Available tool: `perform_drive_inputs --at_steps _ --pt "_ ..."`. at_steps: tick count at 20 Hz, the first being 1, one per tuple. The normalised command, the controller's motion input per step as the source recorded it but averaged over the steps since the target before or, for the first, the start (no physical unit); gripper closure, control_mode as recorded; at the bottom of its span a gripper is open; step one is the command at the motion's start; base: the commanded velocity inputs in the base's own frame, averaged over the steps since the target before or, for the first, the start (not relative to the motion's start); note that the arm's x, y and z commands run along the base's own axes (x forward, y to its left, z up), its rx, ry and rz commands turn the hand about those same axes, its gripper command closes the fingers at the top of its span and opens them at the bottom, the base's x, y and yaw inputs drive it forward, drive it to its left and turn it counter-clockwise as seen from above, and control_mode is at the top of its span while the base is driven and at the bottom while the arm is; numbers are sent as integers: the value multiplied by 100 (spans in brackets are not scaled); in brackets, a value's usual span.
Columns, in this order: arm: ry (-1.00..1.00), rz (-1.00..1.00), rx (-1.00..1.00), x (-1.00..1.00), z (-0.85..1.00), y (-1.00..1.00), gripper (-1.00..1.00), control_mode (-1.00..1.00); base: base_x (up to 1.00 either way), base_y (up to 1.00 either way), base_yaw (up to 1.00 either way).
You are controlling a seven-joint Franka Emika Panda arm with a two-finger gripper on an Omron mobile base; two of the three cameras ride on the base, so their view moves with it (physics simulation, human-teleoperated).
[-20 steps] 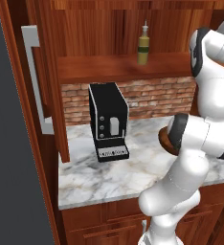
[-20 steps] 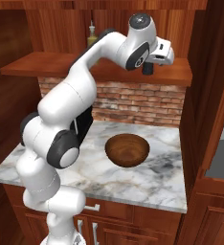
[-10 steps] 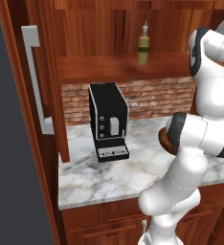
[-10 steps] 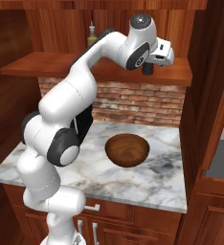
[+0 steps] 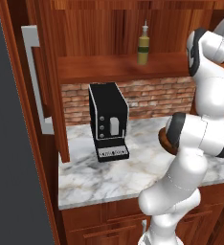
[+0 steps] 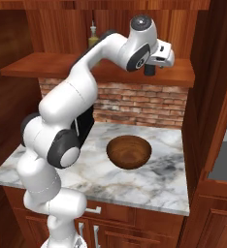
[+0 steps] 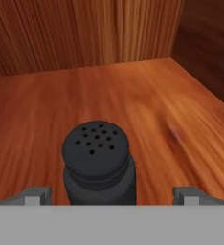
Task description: Retrieve the bottle and the shaker from the cabinet and place them next to the mixing bowl on the counter. Then add garlic from the fridge to the mixing bowl.
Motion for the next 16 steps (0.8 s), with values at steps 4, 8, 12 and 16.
perform_drive_inputs --at_steps 4,8,12,16 --pt "0 0 0 18 0 13 -100 -100 0 0 0" --pt "0 0 0 14 0 4 -100 -100 0 0 0" --pt "0 0 0 4 0 0 100 -100 0 0 0" --pt "0 0 0 0 0 0 100 -100 0 0 0"
